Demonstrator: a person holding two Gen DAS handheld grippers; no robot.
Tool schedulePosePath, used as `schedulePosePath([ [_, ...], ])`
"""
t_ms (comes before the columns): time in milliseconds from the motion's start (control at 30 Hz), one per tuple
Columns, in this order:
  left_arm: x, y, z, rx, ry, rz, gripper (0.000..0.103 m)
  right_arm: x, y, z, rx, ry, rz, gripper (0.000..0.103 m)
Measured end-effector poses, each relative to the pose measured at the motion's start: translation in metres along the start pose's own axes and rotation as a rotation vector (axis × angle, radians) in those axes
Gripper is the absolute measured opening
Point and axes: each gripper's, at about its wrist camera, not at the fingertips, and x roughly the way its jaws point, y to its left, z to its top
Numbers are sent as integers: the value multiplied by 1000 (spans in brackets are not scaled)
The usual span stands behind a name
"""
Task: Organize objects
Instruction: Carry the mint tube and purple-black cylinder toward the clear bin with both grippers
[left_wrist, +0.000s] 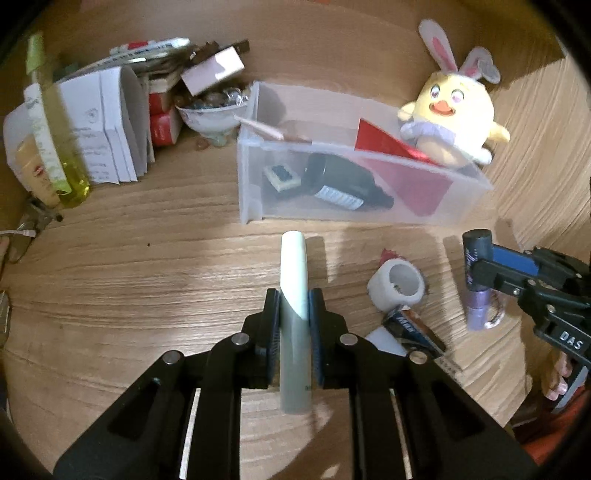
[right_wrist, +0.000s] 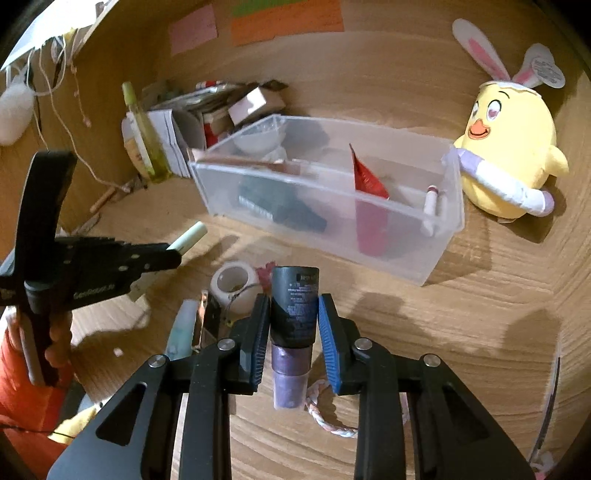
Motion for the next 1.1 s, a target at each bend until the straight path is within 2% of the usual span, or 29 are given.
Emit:
schedulePosePath([
  [567, -42, -16, 24, -8, -139, -56, 15, -34, 3, 24, 14, -139, 20, 24],
  [1100, -60, -26, 63, 9, -246, -83, 15, -53, -6, 56, 15, -252, -27, 24],
])
